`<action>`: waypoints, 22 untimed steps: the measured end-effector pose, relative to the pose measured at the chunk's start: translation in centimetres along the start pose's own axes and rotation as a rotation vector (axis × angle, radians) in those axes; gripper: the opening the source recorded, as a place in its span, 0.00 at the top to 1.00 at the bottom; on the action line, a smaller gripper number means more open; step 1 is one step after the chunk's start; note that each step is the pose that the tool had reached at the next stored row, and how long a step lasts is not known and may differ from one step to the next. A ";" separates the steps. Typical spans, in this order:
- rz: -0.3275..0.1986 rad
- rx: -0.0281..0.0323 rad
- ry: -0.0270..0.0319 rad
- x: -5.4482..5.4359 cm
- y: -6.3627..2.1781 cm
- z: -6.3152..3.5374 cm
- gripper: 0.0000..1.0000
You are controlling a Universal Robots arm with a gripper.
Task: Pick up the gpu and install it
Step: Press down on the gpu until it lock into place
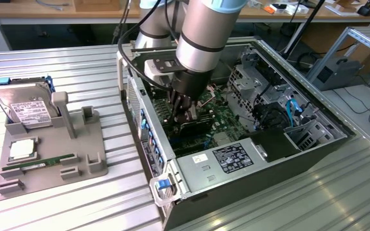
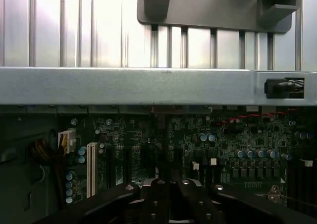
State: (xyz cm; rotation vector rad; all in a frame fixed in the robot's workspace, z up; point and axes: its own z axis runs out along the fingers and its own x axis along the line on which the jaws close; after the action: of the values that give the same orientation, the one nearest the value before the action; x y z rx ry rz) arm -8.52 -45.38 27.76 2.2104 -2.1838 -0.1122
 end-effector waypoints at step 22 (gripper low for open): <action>-0.002 -0.0003 -0.0023 0.8 0.14 -1.32 0.89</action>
State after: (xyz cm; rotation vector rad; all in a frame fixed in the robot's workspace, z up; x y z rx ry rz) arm -8.55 -46.21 29.06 2.2139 -2.1822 -0.1152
